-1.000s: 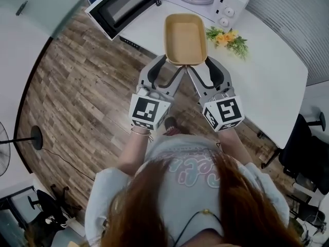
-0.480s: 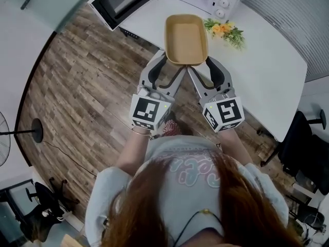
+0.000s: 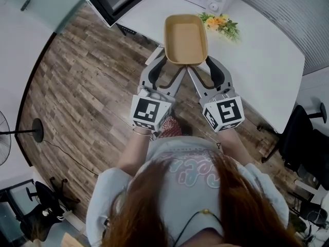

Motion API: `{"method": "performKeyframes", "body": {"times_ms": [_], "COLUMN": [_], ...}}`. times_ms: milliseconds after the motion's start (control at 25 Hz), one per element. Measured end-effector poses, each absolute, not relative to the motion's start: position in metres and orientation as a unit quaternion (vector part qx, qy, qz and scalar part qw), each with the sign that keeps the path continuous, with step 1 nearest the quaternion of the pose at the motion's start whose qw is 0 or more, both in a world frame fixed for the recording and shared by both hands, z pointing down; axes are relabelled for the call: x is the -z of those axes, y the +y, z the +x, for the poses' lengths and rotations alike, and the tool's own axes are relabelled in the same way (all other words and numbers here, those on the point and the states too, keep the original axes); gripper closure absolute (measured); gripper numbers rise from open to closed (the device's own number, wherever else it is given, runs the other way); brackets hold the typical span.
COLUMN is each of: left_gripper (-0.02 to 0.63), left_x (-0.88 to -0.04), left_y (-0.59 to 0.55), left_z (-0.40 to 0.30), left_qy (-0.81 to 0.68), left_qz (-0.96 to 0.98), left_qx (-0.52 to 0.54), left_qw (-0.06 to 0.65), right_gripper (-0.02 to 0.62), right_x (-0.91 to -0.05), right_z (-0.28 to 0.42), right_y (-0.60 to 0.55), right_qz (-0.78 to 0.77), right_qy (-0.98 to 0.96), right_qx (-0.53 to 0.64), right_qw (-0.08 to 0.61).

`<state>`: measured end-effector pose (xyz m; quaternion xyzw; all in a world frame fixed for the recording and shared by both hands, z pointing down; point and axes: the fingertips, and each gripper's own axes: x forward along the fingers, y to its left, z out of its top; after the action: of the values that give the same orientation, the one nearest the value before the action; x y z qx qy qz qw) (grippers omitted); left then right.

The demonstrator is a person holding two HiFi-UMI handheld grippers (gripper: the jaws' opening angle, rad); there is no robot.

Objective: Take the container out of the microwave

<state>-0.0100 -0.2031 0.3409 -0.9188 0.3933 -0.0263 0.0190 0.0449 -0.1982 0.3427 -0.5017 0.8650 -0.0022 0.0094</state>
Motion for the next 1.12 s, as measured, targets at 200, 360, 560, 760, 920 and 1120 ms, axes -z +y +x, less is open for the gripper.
{"method": "performKeyframes", "body": {"times_ms": [200,360,560,760,920,1120], "left_gripper": [0.383,0.383,0.383,0.383,0.383,0.383], "left_x": [-0.344,-0.344,-0.343,-0.344,-0.345,-0.345], "left_y": [-0.193,-0.186,-0.181,-0.177,-0.175,-0.173], "left_z": [-0.007,-0.004,-0.003,-0.002,-0.003,-0.004], "left_qy": [0.394,0.392,0.393,0.395,0.398,0.402], "left_qz": [-0.919,-0.919,-0.919,-0.918,-0.917,-0.915], "left_qx": [0.025,0.027,0.026,0.029,0.031,0.030], "left_qw": [0.017,0.019,0.020,0.023,0.022,0.021], "right_gripper": [0.379,0.379,0.379,0.379,0.379,0.379], "right_x": [-0.346,-0.346,-0.344,-0.346,-0.347,-0.346], "right_z": [0.048,0.051,0.052,0.053,0.052,0.052], "right_y": [-0.188,-0.180,-0.176,-0.172,-0.171,-0.169], "right_qz": [-0.502,-0.504,-0.504,-0.502,-0.500,-0.498], "right_qy": [0.865,0.864,0.864,0.865,0.866,0.867], "right_qx": [0.003,-0.002,-0.008,-0.006,-0.001,-0.002], "right_qw": [0.010,0.006,0.005,0.009,0.012,0.015]}}
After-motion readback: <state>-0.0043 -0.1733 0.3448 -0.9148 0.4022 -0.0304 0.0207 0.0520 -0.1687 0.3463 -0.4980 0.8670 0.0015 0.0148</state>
